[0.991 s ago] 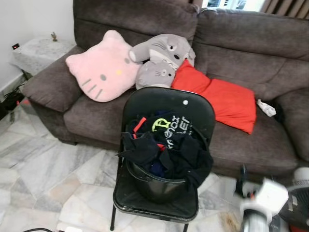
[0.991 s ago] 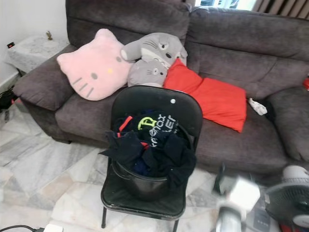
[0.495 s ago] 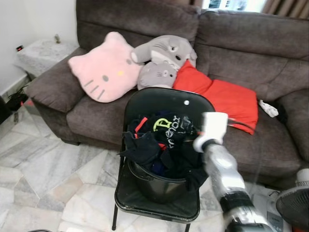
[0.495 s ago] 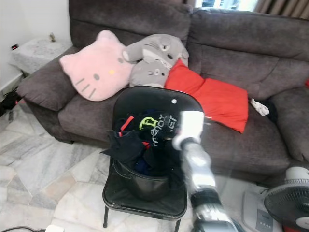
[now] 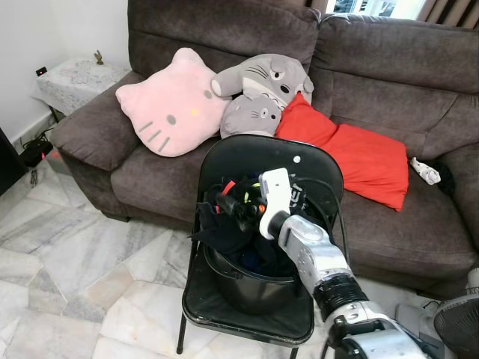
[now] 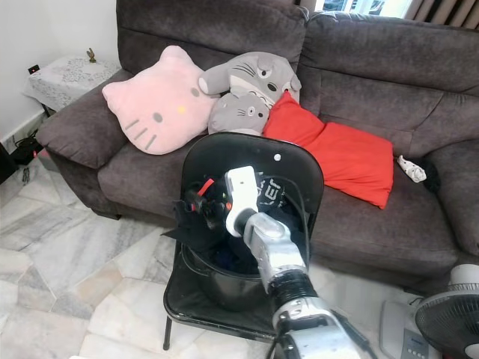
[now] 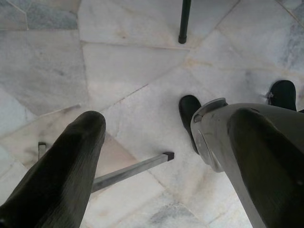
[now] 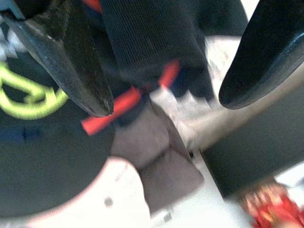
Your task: Hang hanger
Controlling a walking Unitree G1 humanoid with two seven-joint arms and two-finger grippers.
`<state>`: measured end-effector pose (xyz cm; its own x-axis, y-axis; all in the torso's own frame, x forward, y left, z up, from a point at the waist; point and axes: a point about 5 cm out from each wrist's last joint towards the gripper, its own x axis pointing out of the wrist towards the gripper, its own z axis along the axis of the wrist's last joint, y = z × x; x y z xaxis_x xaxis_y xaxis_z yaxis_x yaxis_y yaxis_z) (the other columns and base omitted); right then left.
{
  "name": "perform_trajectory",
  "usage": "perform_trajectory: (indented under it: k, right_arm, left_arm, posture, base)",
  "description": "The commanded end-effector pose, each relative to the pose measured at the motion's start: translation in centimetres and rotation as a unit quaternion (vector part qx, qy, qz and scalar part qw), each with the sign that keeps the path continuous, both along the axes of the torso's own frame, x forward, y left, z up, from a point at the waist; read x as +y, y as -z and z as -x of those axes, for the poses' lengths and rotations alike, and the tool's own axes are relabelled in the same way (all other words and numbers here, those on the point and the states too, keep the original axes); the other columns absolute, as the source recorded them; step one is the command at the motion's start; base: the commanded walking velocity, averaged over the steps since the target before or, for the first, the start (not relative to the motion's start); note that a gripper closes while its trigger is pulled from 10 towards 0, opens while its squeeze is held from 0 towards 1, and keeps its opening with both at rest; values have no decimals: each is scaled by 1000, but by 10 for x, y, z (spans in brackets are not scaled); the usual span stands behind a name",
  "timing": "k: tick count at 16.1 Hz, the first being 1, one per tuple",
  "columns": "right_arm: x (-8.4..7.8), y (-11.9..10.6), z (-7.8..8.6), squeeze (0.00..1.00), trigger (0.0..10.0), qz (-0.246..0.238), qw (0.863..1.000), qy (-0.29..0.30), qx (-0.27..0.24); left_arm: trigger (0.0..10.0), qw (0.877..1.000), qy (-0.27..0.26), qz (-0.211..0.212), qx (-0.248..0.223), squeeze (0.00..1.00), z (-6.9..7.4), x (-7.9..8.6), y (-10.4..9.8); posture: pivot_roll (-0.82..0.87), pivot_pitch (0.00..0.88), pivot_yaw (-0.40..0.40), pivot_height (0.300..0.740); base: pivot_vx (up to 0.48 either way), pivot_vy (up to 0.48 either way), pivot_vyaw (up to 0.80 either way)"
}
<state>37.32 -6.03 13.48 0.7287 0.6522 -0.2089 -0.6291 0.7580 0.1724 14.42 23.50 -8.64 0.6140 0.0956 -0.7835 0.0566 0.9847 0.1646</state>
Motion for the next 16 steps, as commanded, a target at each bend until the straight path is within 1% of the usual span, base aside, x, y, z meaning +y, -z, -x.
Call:
perform_trajectory:
  k: [1,2,3,4,7,8,9,10,11,12,14,15,16]
  right_arm:
    - [-6,8,1,0,10000,13,1000,-2,19]
    - [-10,15,3,0,10000,23,999,-6,35]
    - [-15,24,5,0,10000,42,998,3,53]
    - [-19,30,6,0,10000,49,997,13,64]
    - [-20,31,7,0,10000,21,997,2,68]
    - [-19,29,7,0,8431,16,998,-2,62]
    - [-18,27,6,0,5451,6,998,-6,58]
    - [-15,23,5,0,6157,-10,999,-16,50]
    - [-14,21,5,0,8902,-13,998,-22,49]
    - [-13,23,5,0,10000,-2,998,-24,52]
    - [-15,28,6,0,10000,16,998,-18,60]
    - [-18,31,6,0,353,26,997,-3,67]
    - [-21,32,5,0,1686,38,997,8,65]
  left_arm:
    - [10000,1000,-6,-1,22,0,10,1,4]
    - [10000,1000,-5,0,22,0,10,0,4]
    - [10000,1000,-4,2,23,0,11,-1,5]
    - [10000,1000,-3,3,23,0,11,-2,5]
    - [10000,1000,-1,4,26,0,12,-4,6]
    - [10000,1000,-1,4,27,0,13,-4,6]
    - [10000,1000,-1,3,27,0,13,-4,6]
    - [10000,1000,-2,3,27,0,13,-4,6]
    - [10000,1000,-3,3,27,0,13,-3,6]
    - [10000,1000,-3,3,28,0,13,-3,6]
    - [10000,1000,-3,3,29,0,13,-3,7]
    - [10000,1000,-3,4,29,0,13,-3,7]
    - [10000,1000,-3,5,29,0,13,-3,6]
  posture:
    - [-43,103,-41,740]
    - [-42,106,-40,740]
    - [-41,107,-40,740]
    - [-41,107,-40,740]
    - [-36,112,-41,740]
    - [-31,112,-42,740]
    - [-29,112,-42,740]
    - [-26,114,-43,740]
    - [-25,114,-43,740]
    - [-23,116,-44,740]
    - [-22,118,-44,740]
    - [-22,119,-45,740]
    - [-23,120,-45,740]
  base:
    - [0,0,0]
    - [0,0,0]
    - [0,0,0]
    - [0,0,0]
    - [0,0,0]
    - [0,0,0]
    - [0,0,0]
    - [0,0,0]
    - [0,0,0]
    - [0,0,0]
    - [0,0,0]
    - [0,0,0]
    - [0,0,0]
